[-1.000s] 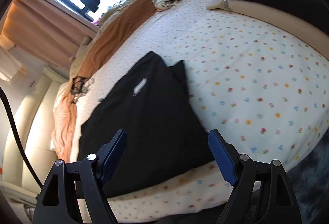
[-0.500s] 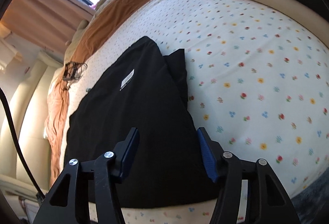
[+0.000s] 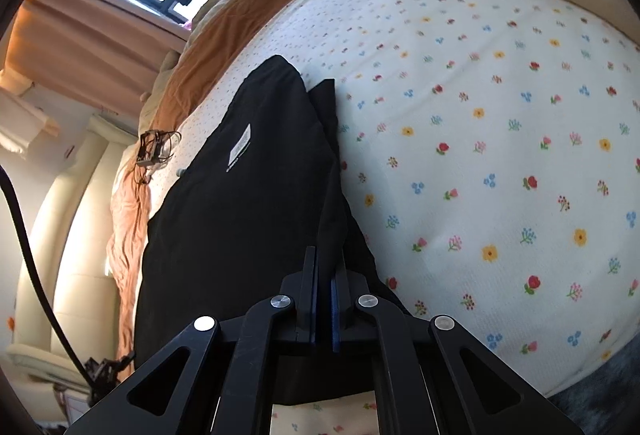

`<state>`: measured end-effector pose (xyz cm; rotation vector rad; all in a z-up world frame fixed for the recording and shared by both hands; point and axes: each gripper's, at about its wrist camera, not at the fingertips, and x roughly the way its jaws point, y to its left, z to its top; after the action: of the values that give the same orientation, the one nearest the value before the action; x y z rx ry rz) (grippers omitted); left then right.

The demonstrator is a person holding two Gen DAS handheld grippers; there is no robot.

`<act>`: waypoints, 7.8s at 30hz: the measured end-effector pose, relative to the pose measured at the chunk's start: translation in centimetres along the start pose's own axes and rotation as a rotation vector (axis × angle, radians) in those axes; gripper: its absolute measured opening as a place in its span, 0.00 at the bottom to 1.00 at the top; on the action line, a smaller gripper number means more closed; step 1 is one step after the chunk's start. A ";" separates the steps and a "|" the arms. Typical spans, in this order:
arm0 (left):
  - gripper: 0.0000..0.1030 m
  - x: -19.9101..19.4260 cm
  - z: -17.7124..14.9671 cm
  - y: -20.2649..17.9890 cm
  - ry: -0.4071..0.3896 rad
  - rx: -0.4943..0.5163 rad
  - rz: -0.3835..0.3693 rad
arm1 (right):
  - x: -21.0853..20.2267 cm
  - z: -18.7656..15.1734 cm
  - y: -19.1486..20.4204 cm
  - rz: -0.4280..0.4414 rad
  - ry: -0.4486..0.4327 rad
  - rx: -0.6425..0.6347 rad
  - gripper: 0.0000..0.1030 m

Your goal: Fold large clothes

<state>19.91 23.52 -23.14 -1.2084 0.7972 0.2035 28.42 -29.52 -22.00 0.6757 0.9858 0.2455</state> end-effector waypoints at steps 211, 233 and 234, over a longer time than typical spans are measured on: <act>0.57 8.9 -15.3 -19.0 0.217 0.451 0.061 | -5.8 0.8 -6.5 0.244 0.163 0.045 0.07; 0.57 12.8 -12.4 -19.9 0.238 0.438 0.079 | -5.5 8.8 -2.4 0.137 0.123 -0.058 0.65; 0.57 13.1 -12.0 -20.1 0.235 0.439 0.080 | -4.8 9.5 -2.0 0.150 0.133 -0.059 0.67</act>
<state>34.93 1.86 -17.93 -0.7930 1.0342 -0.0512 33.50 -37.34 -16.48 0.6863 1.0520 0.4545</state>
